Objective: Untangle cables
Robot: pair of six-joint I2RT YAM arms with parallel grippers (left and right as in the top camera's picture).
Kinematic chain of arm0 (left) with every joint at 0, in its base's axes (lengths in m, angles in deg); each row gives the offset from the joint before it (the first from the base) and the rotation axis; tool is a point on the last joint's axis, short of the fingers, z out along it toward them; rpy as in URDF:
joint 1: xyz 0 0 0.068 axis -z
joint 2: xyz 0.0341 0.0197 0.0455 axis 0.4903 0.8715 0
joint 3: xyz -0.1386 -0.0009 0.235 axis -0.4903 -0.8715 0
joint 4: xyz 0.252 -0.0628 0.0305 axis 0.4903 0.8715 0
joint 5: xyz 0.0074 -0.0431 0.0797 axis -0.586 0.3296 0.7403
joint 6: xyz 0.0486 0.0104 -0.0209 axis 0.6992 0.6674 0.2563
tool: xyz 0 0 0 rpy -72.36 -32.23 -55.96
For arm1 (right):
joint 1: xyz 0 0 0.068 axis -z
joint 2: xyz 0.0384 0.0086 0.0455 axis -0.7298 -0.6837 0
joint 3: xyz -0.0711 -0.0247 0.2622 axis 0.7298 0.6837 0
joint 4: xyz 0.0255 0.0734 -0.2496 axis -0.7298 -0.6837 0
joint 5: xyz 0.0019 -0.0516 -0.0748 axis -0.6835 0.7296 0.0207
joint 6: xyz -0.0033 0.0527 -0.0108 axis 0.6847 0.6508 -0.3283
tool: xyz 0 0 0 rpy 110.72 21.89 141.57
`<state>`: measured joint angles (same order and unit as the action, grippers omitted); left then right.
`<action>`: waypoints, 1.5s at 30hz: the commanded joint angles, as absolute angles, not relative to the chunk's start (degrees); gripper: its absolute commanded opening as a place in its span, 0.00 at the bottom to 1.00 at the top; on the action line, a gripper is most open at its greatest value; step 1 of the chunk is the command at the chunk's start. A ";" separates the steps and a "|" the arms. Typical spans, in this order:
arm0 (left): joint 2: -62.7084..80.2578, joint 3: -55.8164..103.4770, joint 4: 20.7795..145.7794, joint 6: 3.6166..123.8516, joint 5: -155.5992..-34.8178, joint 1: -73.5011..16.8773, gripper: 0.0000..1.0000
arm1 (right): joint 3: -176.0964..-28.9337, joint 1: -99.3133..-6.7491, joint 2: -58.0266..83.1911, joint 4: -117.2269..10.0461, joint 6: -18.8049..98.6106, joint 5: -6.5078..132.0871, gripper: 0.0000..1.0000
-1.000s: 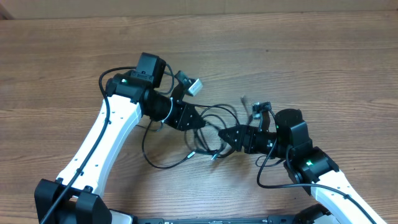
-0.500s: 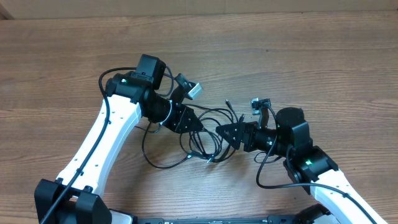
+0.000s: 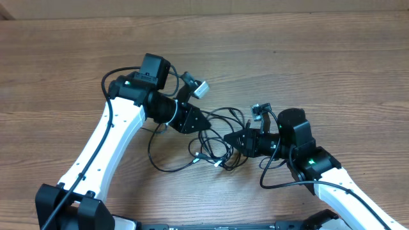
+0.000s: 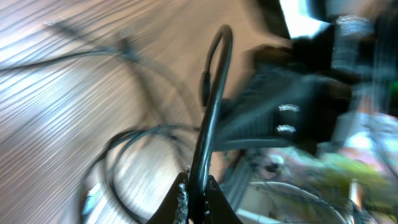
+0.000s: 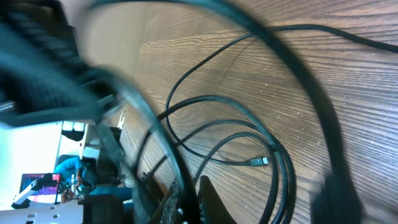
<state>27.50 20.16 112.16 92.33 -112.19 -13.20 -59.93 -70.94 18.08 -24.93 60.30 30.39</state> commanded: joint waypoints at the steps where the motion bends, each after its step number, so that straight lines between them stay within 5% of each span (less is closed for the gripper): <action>1: 26.25 20.51 113.06 76.29 -90.90 -15.41 0.04 | -60.60 -70.09 18.60 -24.68 60.67 29.53 0.04; 6: 26.25 20.51 115.53 61.06 -76.08 -19.34 0.04 | -60.60 -65.87 21.38 -24.68 61.24 29.34 0.04; 15: 26.27 20.51 112.67 53.60 -78.93 -22.53 0.07 | -60.60 -60.30 23.19 -26.13 66.00 29.16 0.04; 17: 26.27 20.51 111.46 53.60 -81.83 -22.22 0.10 | -60.58 -60.78 23.19 -28.84 66.48 29.18 0.16; 20: 26.38 20.51 109.65 53.32 -83.73 -21.18 0.30 | -60.58 -61.65 23.17 -34.21 66.46 30.06 0.20; 24: 27.28 20.51 109.21 52.97 -83.67 -19.60 0.96 | -60.58 -62.31 23.17 -41.67 66.46 34.17 0.25; 25: 27.65 20.51 109.30 52.97 -83.73 -19.25 1.00 | -60.58 -62.29 23.17 -43.59 66.48 35.44 0.26; 30: 29.57 20.51 113.89 47.79 -83.73 -17.20 1.00 | -60.58 -62.29 23.17 -48.95 66.46 40.62 0.52; 38: 30.66 20.49 129.95 34.41 -74.31 -14.27 1.00 | -60.58 -62.29 23.17 -51.02 66.46 41.95 0.76; 41: 30.66 20.49 133.54 30.68 -69.92 -13.26 1.00 | -60.58 -62.29 23.17 -51.96 66.46 41.95 0.99; 45: 30.66 19.35 133.30 27.13 -66.88 -11.17 1.00 | -60.58 -62.29 23.17 -53.34 66.46 42.82 1.00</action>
<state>30.31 20.14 133.52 33.41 -72.06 -12.76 -59.93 -61.98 22.52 -53.03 66.50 41.40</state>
